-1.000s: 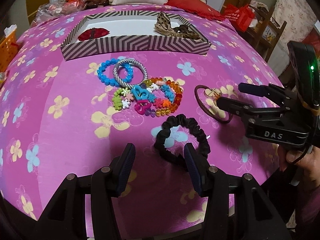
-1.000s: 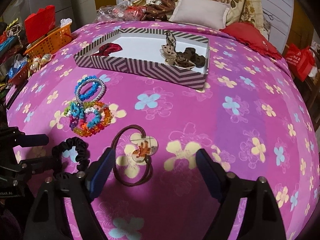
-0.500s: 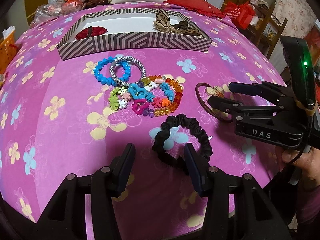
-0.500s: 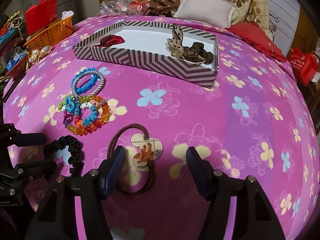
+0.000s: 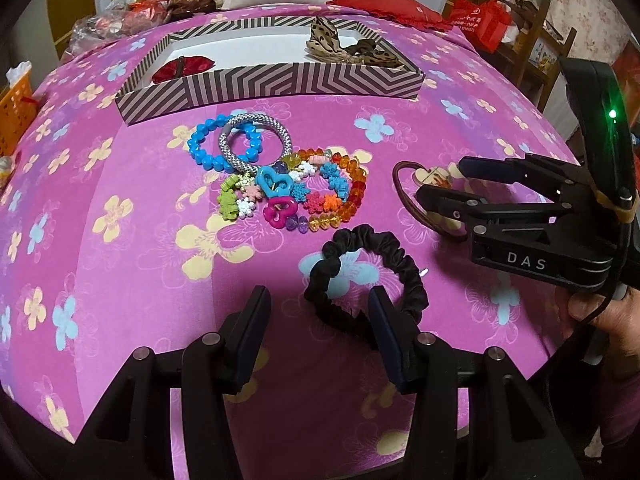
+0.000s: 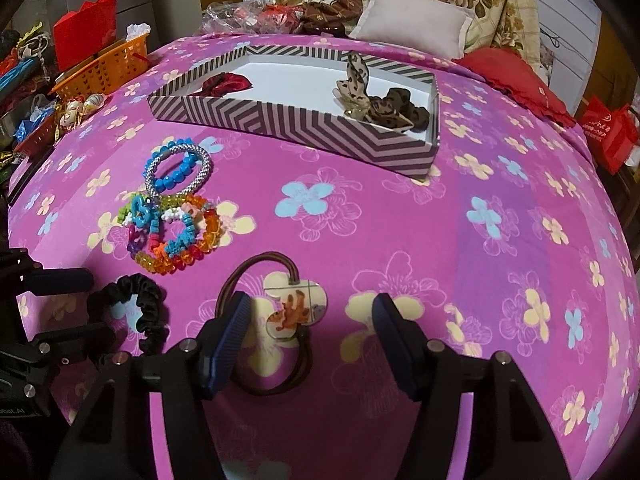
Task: Organize jewelry
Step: 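Move the left tool over the black scrunchie while the right tool nears the brown hair tie, then grasp the black scrunchie with the left tool and lift it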
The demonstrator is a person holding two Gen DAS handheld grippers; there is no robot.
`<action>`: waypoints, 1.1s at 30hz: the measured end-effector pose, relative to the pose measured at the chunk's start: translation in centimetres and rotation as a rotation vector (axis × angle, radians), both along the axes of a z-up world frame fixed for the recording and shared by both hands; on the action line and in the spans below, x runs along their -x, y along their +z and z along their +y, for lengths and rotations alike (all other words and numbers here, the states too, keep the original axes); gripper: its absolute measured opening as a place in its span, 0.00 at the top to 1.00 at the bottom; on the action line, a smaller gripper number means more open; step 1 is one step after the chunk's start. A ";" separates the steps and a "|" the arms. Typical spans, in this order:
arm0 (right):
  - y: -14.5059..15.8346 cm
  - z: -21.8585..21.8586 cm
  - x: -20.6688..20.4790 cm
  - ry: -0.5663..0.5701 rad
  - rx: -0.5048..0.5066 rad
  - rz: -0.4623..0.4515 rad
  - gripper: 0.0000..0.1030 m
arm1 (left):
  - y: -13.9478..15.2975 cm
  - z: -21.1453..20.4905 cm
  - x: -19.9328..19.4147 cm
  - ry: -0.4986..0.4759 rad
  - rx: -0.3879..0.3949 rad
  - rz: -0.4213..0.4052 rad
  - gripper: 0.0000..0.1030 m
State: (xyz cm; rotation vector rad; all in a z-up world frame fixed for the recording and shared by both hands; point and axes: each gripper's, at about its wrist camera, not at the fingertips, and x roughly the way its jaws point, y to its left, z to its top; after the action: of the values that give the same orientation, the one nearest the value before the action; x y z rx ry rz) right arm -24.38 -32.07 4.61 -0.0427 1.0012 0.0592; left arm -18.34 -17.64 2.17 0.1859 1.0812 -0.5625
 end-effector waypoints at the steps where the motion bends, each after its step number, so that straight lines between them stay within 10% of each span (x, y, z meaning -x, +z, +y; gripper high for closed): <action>1: 0.0 0.0 0.0 0.001 0.000 -0.002 0.36 | 0.0 -0.1 0.0 -0.001 -0.005 -0.002 0.73; 7: 0.1 0.1 0.3 0.007 0.001 -0.017 0.51 | -0.1 -0.5 0.3 -0.009 -0.035 -0.021 0.73; 13: 0.3 0.0 0.6 0.012 0.002 -0.028 0.73 | 0.0 -0.5 0.3 -0.014 -0.009 -0.022 0.95; 33: 1.3 -0.2 1.4 0.003 -0.033 -0.057 0.78 | 1.6 0.8 0.4 0.000 0.054 -0.054 1.00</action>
State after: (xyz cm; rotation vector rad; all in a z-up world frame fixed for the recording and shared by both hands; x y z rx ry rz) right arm -25.76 -32.30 5.87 -0.0156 0.9431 0.0770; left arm -18.78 -16.86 3.72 0.1533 1.0122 -0.5826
